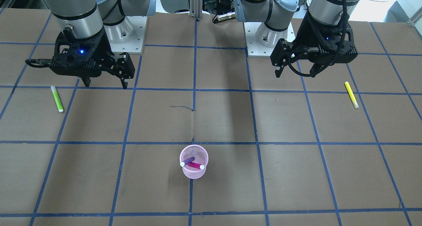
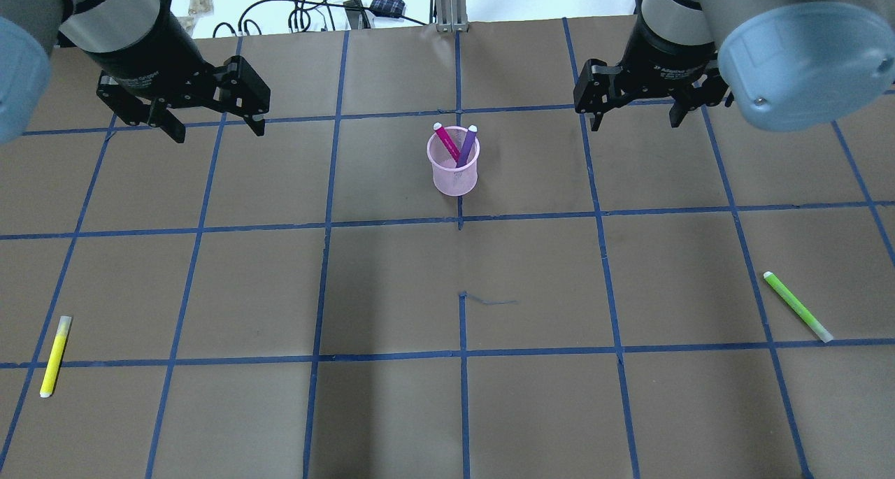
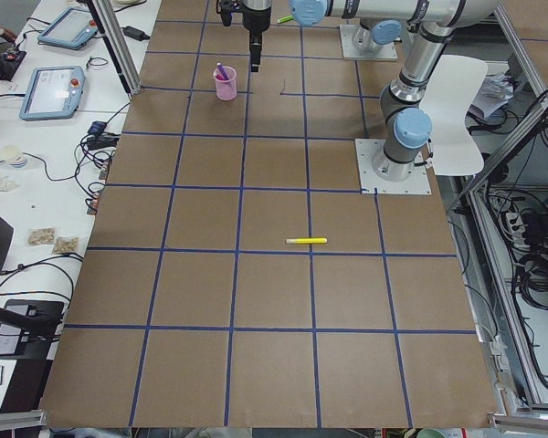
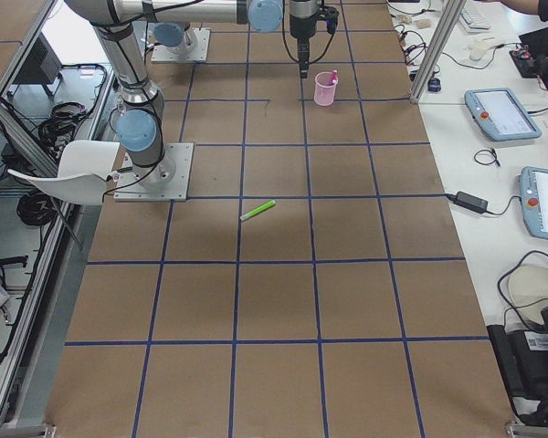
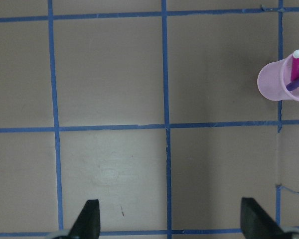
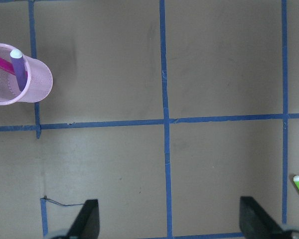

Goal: Insert purple and pink pens into pink cup

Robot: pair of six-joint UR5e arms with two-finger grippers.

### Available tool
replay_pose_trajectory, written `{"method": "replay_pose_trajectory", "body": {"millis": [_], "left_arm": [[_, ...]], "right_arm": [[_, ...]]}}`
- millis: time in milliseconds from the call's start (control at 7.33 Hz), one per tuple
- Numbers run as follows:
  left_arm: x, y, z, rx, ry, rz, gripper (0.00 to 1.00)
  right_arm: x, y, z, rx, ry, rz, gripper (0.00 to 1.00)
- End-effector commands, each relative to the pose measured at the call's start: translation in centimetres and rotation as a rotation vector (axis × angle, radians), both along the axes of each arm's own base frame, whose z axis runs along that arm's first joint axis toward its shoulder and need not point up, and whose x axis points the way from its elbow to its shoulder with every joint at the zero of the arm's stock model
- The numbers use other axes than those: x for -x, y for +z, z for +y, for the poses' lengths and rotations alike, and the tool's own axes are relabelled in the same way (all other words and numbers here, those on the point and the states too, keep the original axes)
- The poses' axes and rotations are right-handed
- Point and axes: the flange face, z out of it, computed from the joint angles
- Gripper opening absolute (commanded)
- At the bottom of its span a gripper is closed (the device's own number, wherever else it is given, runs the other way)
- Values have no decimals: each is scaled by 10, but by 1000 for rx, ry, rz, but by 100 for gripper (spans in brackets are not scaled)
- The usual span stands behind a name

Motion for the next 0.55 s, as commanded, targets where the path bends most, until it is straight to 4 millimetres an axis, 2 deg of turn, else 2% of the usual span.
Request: {"method": "replay_pose_trajectory", "body": {"millis": [0, 409], "left_arm": [[3, 5, -1, 12, -16, 23, 100], [1, 17, 5, -14, -14, -1, 100]], "right_arm": [[0, 1, 0, 3, 0, 1, 100], [0, 2, 0, 4, 0, 1, 100]]}}
